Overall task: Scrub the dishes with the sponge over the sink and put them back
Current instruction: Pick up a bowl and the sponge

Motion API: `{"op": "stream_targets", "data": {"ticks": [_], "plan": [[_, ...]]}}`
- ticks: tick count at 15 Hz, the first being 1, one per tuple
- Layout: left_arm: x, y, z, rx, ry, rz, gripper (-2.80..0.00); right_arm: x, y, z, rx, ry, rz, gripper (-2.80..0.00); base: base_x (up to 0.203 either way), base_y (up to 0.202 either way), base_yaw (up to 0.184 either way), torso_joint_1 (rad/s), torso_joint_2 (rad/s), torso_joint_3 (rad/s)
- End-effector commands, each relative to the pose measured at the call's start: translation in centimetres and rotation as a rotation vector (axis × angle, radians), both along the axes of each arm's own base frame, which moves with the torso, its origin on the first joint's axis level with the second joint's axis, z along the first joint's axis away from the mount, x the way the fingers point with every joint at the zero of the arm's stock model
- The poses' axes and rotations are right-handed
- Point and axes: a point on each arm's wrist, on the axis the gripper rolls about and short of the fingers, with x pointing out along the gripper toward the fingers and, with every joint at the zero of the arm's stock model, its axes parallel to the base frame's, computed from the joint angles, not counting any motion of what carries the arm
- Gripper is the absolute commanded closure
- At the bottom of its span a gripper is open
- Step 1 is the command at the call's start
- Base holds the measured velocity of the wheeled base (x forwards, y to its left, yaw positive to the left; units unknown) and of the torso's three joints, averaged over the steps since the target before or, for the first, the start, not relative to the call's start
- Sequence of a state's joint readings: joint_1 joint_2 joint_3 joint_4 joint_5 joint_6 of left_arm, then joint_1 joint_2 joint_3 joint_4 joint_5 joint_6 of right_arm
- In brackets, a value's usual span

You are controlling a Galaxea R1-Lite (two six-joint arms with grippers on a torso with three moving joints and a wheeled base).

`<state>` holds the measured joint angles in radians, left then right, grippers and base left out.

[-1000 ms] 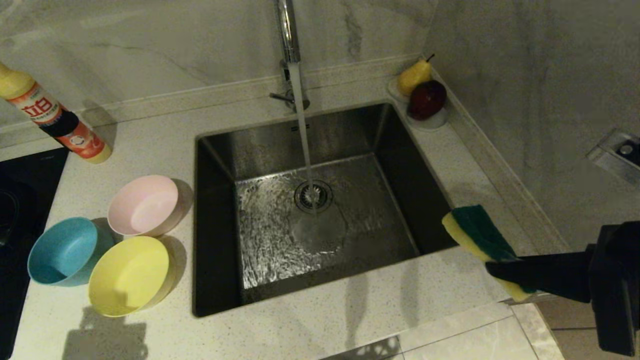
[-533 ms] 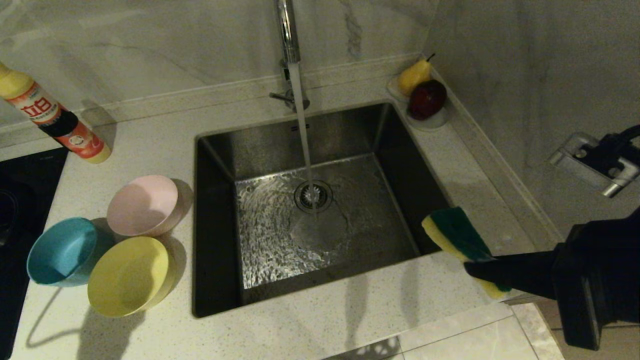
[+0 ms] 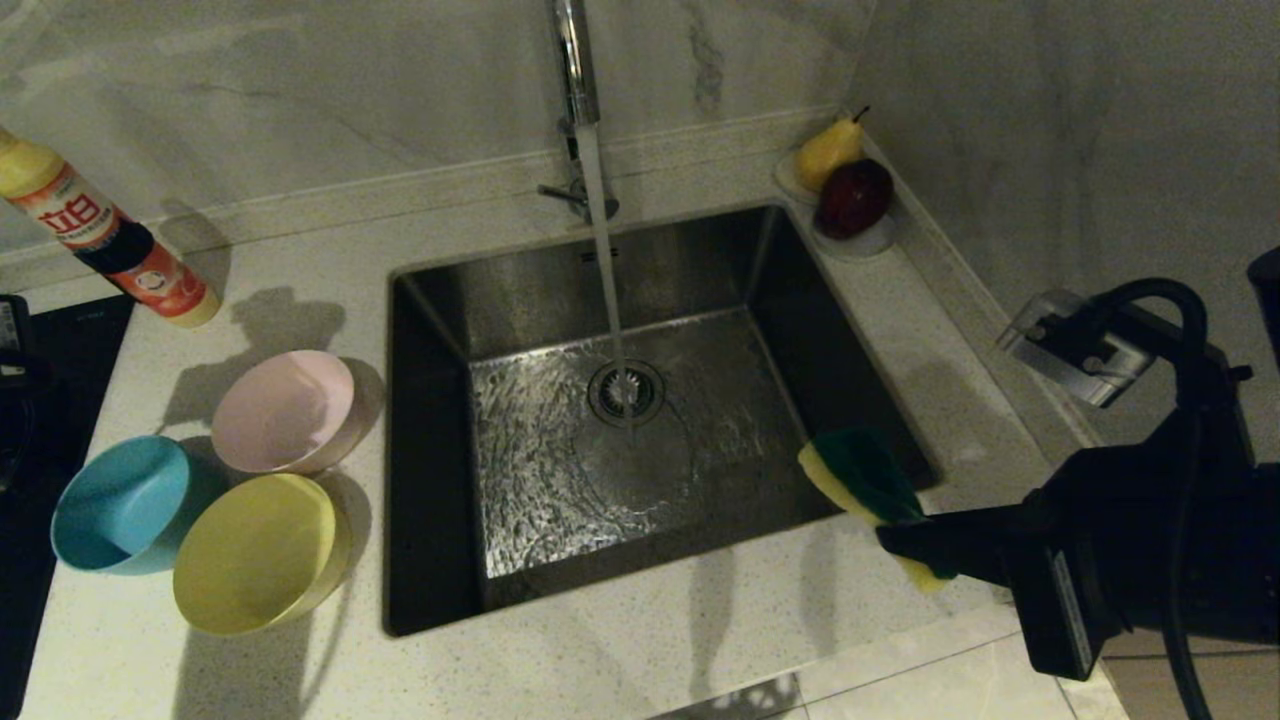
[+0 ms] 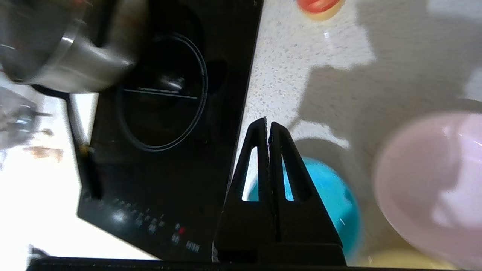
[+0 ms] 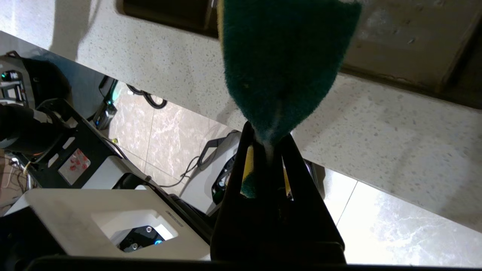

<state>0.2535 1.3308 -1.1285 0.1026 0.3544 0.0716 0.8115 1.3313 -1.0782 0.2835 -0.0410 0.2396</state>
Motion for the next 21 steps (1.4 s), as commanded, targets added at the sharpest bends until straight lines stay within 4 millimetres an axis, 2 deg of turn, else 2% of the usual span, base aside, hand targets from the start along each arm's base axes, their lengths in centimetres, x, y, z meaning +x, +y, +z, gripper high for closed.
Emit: {"op": "stream_targets", "data": {"ticks": [1,3,6,7,9,12,16,21], "plan": [[2.0,3.4,-1.6,-0.092,0.055,-0.041,0.0,0.7,0.7,-0.6,-0.018,0.021,-0.001,0.0,0.0,0.0,0.0,0.0,0.0,0.0],[1.5,5.4,-2.4,-0.188,0.059,-0.09,0.0,1.1,1.1,-0.6,0.002,0.001,-0.002,0.0,0.0,0.0,0.0,0.0,0.0,0.0],[0.4,7.0,-3.4,-0.406,0.043,-0.149,0.0,1.1,1.2,-0.5,0.01,-0.005,-0.001,0.0,0.0,0.0,0.0,0.0,0.0,0.0],[0.1,7.2,-3.6,-0.478,0.038,-0.155,-2.8,1.1,1.1,-0.4,0.012,-0.007,-0.003,0.0,0.0,0.0,0.0,0.0,0.0,0.0],[-0.3,7.4,-4.5,-0.595,0.03,-0.143,-2.8,1.0,1.0,-0.3,0.018,-0.012,-0.003,0.0,0.0,0.0,0.0,0.0,0.0,0.0],[-0.4,7.6,-6.5,-0.651,0.07,-0.109,-2.8,1.0,1.1,-0.3,0.017,-0.011,-0.003,0.0,0.0,0.0,0.0,0.0,0.0,0.0],[-0.1,9.0,-9.2,-0.709,0.127,-0.052,-2.8,1.3,1.2,-0.6,0.008,-0.001,-0.006,0.0,0.0,0.0,0.0,0.0,0.0,0.0],[0.3,9.4,-10.7,-0.709,0.121,-0.053,-2.8,1.5,1.4,-0.7,0.006,0.001,-0.008,0.0,0.0,0.0,0.0,0.0,0.0,0.0]]}}
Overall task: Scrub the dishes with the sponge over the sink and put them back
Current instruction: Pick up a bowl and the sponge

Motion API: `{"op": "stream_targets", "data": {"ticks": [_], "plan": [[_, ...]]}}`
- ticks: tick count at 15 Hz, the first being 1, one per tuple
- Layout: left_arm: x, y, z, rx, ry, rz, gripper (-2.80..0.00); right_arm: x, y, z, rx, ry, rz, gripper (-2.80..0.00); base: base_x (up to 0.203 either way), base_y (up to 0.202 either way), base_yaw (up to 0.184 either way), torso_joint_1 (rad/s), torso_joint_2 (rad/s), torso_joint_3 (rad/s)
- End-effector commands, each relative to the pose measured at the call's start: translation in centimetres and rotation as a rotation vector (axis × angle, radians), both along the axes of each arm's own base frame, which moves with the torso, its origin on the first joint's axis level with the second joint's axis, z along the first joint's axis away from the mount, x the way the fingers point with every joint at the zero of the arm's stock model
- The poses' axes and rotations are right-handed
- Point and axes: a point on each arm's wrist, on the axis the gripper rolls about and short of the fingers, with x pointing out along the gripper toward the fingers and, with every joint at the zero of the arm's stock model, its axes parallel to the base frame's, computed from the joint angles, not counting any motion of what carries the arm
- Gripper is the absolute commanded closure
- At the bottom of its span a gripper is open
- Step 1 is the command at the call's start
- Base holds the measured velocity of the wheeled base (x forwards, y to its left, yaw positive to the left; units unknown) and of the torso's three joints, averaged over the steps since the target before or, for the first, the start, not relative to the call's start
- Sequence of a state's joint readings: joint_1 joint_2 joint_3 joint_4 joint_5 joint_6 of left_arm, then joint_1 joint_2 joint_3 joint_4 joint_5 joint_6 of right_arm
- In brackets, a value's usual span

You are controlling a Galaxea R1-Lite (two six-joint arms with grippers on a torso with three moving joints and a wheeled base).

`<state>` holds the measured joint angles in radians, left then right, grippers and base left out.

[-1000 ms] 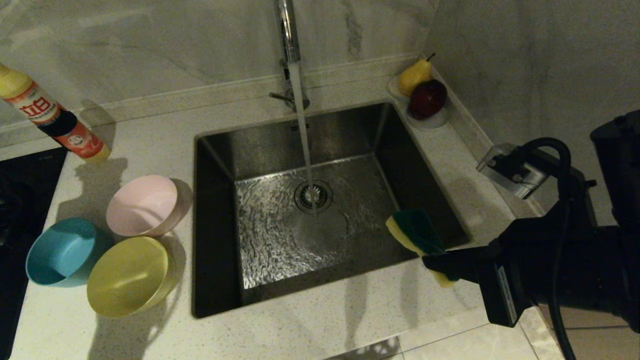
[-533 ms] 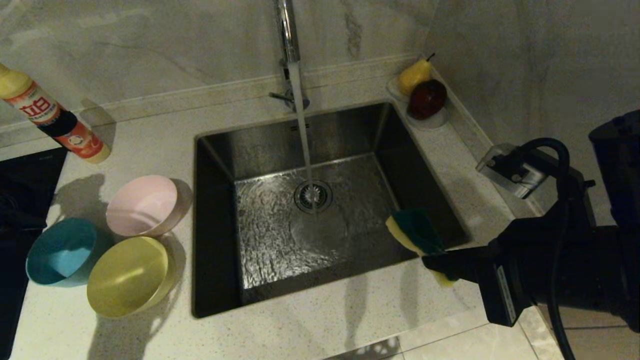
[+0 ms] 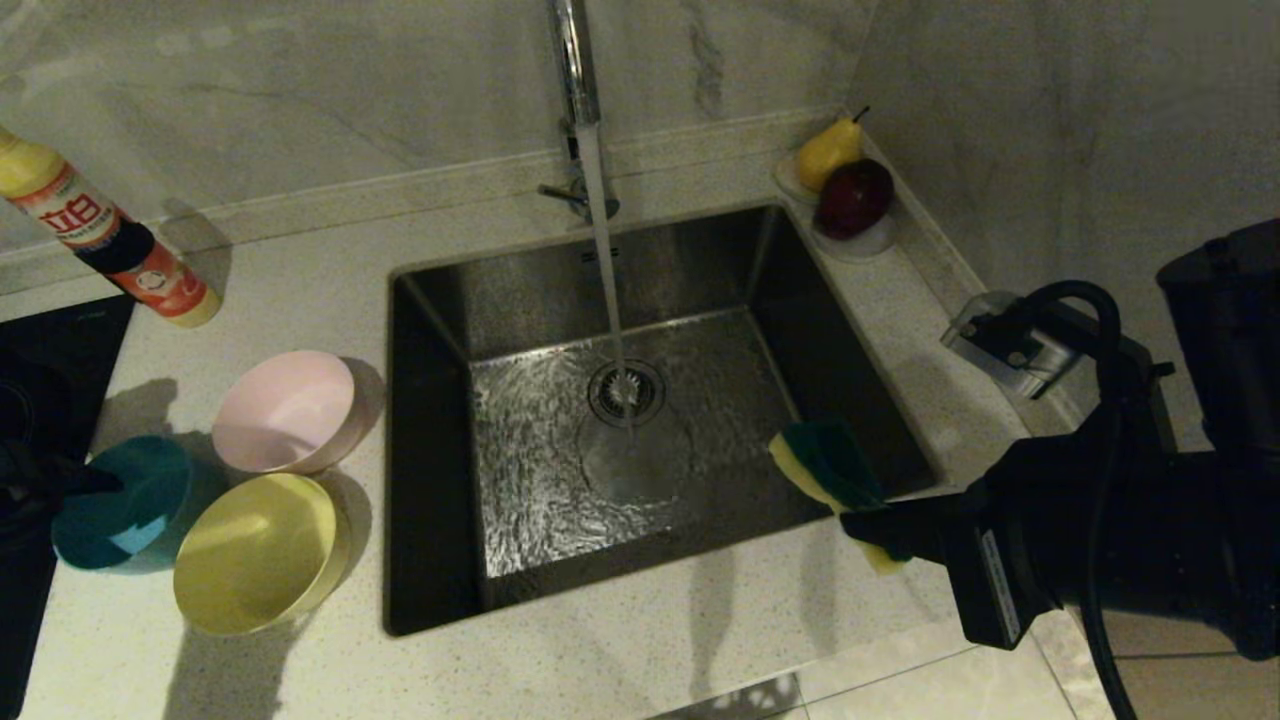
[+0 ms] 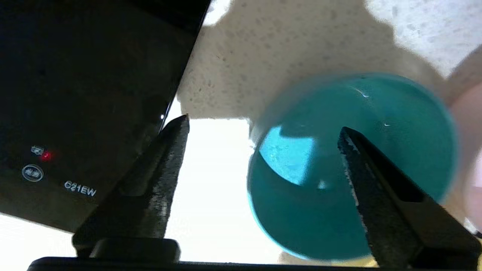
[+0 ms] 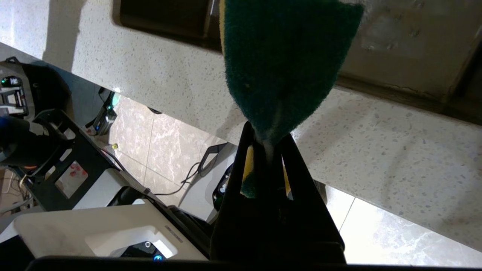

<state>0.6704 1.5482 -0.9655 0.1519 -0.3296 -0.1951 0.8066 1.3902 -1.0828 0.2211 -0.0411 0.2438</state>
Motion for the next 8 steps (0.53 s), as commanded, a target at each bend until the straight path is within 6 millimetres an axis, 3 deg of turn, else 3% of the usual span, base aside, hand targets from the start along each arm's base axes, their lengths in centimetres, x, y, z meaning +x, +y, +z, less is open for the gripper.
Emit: {"op": "stream_targets", "data": {"ticks": [1,8], "plan": [[0.1,0.1,-0.9,-0.024,0.024,-0.002,-2.8,0.1,0.1,-0.1,-0.003,0.004,-0.001,0.0,0.0,0.0,0.0,0.0,0.0,0.0],[0.4,0.3,-2.7,-0.033,0.041,-0.009,-2.8,0.3,0.3,-0.2,-0.005,0.009,-0.002,0.0,0.0,0.0,0.0,0.0,0.0,0.0]]}}
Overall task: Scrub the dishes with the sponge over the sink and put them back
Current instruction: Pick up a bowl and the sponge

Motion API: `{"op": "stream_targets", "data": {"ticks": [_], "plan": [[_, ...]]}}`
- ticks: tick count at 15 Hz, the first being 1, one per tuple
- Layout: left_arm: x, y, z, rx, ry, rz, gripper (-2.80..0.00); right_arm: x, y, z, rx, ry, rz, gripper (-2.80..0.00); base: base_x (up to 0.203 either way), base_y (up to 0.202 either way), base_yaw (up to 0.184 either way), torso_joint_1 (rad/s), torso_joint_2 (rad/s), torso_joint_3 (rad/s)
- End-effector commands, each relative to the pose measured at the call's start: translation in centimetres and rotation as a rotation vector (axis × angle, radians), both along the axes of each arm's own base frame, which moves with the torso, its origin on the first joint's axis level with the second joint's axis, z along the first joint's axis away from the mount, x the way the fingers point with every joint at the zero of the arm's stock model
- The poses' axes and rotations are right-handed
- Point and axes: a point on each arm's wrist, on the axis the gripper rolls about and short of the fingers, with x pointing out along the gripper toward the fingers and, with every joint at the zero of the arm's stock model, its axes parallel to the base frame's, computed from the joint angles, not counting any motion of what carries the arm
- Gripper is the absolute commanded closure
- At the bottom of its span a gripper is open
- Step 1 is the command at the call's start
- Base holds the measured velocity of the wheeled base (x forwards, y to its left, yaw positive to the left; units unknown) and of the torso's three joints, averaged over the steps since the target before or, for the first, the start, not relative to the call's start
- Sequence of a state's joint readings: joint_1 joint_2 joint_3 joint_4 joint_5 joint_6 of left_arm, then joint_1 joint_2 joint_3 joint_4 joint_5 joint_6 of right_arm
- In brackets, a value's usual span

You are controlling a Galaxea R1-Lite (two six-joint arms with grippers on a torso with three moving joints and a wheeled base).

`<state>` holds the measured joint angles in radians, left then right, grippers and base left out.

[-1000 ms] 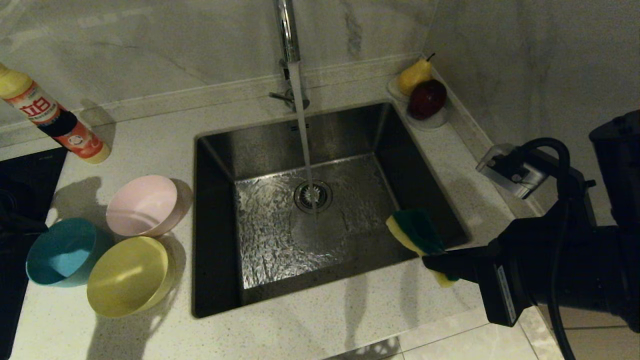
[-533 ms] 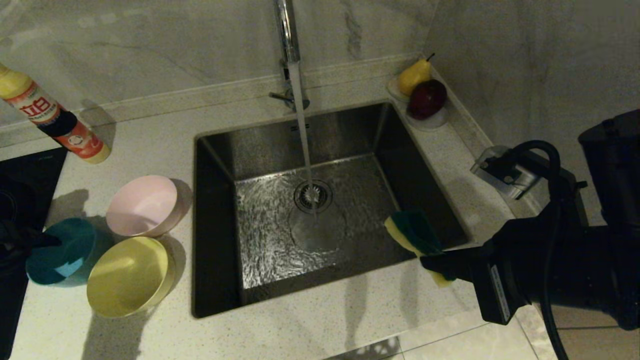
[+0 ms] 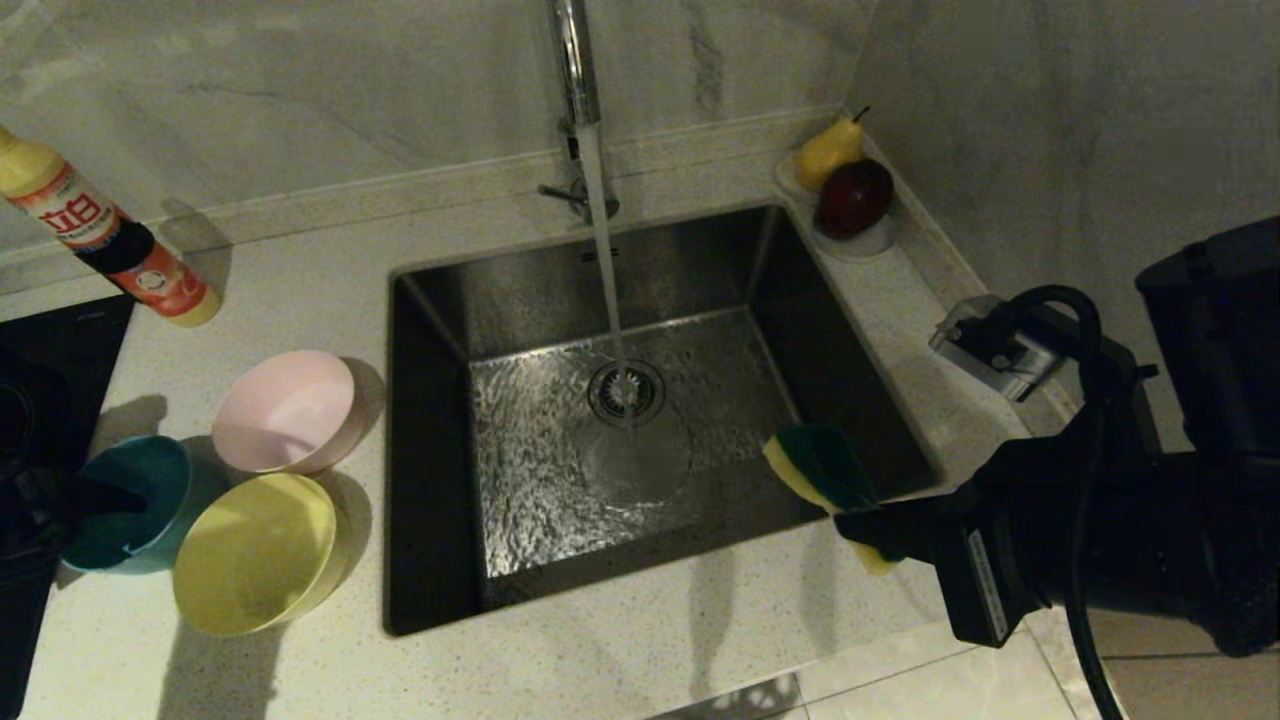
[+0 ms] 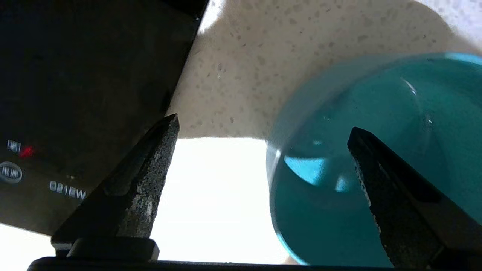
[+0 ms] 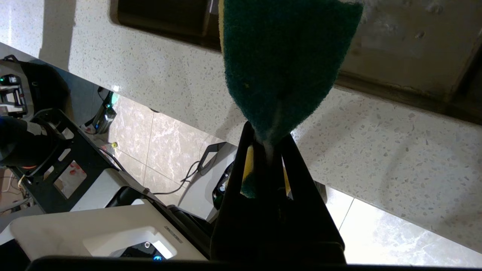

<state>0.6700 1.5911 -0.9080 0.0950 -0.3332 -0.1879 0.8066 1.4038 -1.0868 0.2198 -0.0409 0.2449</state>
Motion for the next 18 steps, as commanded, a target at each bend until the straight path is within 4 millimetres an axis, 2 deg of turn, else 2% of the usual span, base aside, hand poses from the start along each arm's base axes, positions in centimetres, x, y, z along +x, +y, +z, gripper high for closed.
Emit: {"op": "stream_targets", "data": {"ticks": [1,7,8,15,18], "plan": [[0.1,0.1,-0.8,-0.007,0.006,-0.002,-2.8,0.0,0.0,0.0,-0.001,0.001,0.0,0.0,0.0,0.0,0.0,0.0,0.0,0.0],[0.3,0.3,-1.7,-0.018,0.031,0.0,-2.8,0.1,0.1,0.0,-0.001,0.004,0.0,0.0,0.0,0.0,0.0,0.0,0.0,0.0],[0.3,0.3,-1.7,-0.018,0.031,0.0,0.0,0.1,0.1,0.0,0.0,0.003,0.0,0.0,0.0,0.0,0.0,0.0,0.0,0.0],[0.7,0.6,-1.4,0.008,-0.011,0.006,0.0,0.4,0.4,0.1,0.001,0.002,0.0,0.0,0.0,0.0,0.0,0.0,0.0,0.0],[0.9,0.9,-0.7,0.045,-0.036,0.034,0.0,0.5,0.5,0.2,0.003,0.001,0.0,0.0,0.0,0.0,0.0,0.0,0.0,0.0]]}}
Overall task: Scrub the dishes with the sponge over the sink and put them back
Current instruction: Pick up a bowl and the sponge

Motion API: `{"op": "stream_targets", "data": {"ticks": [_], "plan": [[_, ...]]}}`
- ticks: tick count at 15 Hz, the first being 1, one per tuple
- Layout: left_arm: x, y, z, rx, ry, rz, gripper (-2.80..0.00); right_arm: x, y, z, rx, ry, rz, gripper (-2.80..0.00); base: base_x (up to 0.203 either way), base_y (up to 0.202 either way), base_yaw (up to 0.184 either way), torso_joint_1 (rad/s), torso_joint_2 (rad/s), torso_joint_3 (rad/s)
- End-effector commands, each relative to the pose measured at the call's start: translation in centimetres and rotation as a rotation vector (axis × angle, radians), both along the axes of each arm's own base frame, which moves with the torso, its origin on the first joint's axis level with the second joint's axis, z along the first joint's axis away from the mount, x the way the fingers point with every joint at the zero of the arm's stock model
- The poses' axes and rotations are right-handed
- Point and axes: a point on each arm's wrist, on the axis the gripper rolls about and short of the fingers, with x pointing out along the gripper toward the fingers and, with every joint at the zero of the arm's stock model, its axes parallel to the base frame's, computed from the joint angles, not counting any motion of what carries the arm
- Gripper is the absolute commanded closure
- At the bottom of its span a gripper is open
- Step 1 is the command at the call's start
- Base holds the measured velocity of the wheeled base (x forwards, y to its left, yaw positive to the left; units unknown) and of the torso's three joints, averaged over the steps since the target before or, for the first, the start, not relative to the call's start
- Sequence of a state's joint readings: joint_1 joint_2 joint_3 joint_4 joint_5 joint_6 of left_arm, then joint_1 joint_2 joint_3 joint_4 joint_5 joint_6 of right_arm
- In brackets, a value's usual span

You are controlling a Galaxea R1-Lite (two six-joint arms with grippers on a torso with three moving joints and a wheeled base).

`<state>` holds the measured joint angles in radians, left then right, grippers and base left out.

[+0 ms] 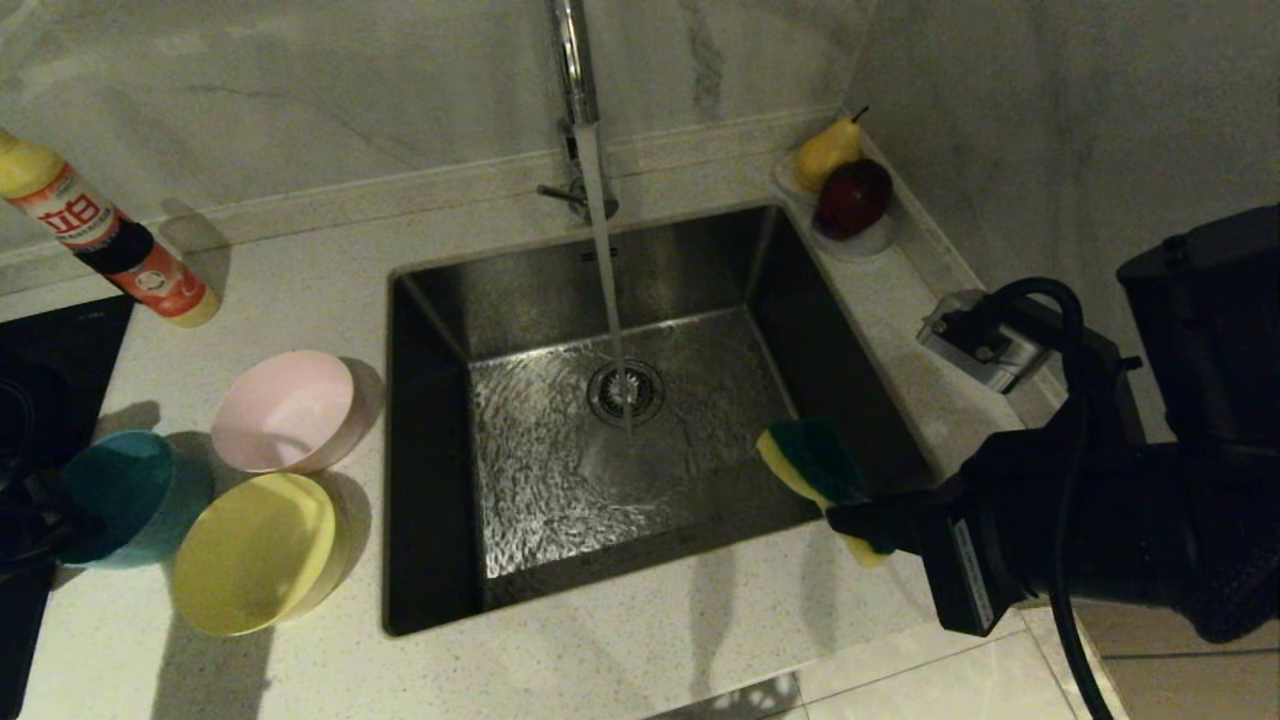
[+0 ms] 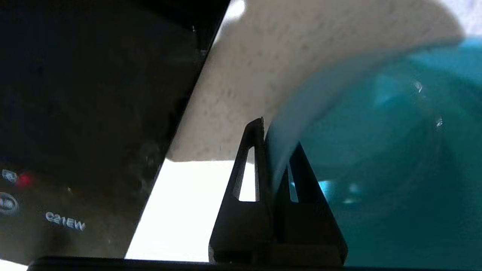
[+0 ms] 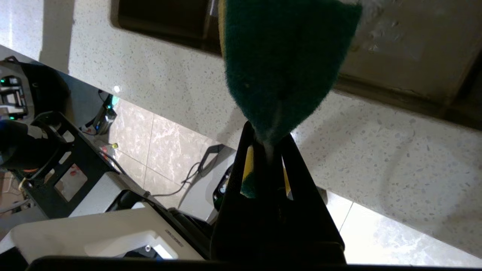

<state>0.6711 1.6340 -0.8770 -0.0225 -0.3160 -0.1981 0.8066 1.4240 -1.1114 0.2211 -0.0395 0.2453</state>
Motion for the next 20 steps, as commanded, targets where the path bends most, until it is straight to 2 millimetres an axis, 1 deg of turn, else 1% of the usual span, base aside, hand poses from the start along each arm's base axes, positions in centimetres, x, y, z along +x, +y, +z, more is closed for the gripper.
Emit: {"op": "stream_targets", "data": {"ticks": [1,3,5,7,10,11,13,14,16,18,20], "plan": [[0.0,0.2,0.6,0.034,-0.007,0.03,0.0,0.1,0.1,0.0,0.001,0.001,-0.001,0.0,0.0,0.0,0.0,0.0,0.0,0.0],[0.0,0.5,1.3,0.052,-0.021,0.048,0.0,0.1,0.1,0.1,0.001,0.001,-0.001,0.0,0.0,0.0,0.0,0.0,0.0,0.0],[-0.6,0.7,2.8,0.068,-0.073,0.08,0.0,0.0,0.0,0.2,0.004,-0.002,-0.001,0.0,0.0,0.0,0.0,0.0,0.0,0.0],[-1.4,0.1,5.3,0.072,-0.165,0.117,0.0,-0.1,-0.1,0.3,0.007,-0.005,-0.001,0.0,0.0,0.0,0.0,0.0,0.0,0.0],[-3.4,-1.7,10.3,0.123,-0.323,0.134,0.0,-0.1,-0.1,0.2,0.005,-0.003,-0.001,0.0,0.0,0.0,0.0,0.0,0.0,0.0],[-4.1,-2.5,11.8,0.143,-0.363,0.123,0.0,-0.1,-0.1,0.2,0.007,-0.005,-0.001,0.0,0.0,0.0,0.0,0.0,0.0,0.0],[-4.6,-4.2,14.5,0.157,-0.421,0.077,0.0,-0.1,-0.1,0.2,0.005,-0.003,-0.001,0.0,0.0,0.0,0.0,0.0,0.0,0.0],[-4.5,-5.2,15.8,0.153,-0.448,0.035,0.0,0.0,0.0,0.1,0.004,-0.002,-0.001,0.0,0.0,0.0,0.0,0.0,0.0,0.0],[-3.7,-7.5,17.4,0.127,-0.471,-0.071,0.0,0.0,0.0,0.1,0.005,-0.001,-0.002,0.0,0.0,0.0,0.0,0.0,0.0,0.0],[-2.3,-10.1,17.6,0.089,-0.448,-0.183,0.0,-0.1,-0.1,0.3,0.01,-0.006,-0.002,0.0,0.0,0.0,0.0,0.0,0.0,0.0],[-0.2,-13.6,16.9,0.084,-0.405,-0.273,0.0,-0.3,-0.2,0.4,0.015,-0.011,0.003,0.0,0.0,0.0,0.0,0.0,0.0,0.0]]}}
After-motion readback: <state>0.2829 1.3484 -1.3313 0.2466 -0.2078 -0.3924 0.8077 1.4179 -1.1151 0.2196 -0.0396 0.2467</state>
